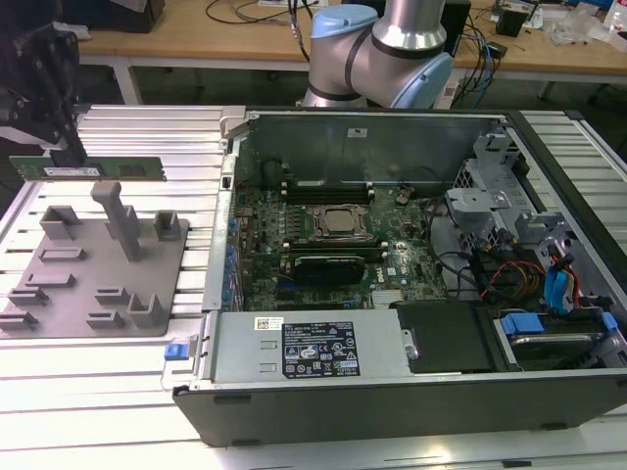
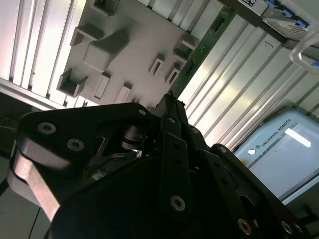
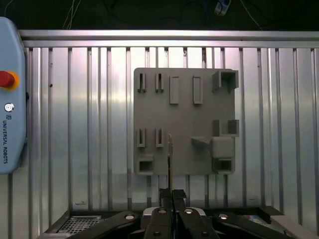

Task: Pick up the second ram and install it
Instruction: 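Pick up the second ram and move it above second insertion slot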

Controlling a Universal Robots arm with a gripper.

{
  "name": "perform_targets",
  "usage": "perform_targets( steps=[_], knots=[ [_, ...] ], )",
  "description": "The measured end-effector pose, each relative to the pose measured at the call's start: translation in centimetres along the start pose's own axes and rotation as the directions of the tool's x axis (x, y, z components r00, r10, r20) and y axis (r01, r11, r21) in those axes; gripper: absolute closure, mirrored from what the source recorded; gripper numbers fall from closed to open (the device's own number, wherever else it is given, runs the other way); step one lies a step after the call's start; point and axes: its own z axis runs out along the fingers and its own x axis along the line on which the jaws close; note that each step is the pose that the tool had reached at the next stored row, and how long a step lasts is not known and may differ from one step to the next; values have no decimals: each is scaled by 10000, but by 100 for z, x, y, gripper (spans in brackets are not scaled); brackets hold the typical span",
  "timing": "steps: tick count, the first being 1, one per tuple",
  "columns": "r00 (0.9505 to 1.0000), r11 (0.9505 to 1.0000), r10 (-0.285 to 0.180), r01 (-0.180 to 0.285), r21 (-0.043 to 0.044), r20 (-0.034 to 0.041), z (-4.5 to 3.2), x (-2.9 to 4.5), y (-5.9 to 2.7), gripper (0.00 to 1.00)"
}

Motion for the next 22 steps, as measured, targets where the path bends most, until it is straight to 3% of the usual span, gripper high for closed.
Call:
perform_targets(
  steps=[7, 17, 21, 22],
  knots=[
    [10000, 10000, 0, 0, 0, 0, -10, -3, -255, 91],
    [10000, 10000, 2, -2, 0, 0, -22, -9, -767, 91],
    [10000, 10000, 0, 0, 0, 0, -26, -11, -880, 91],
    [10000, 10000, 1, -1, 1, 1, -27, -11, -942, 91]
  ],
)
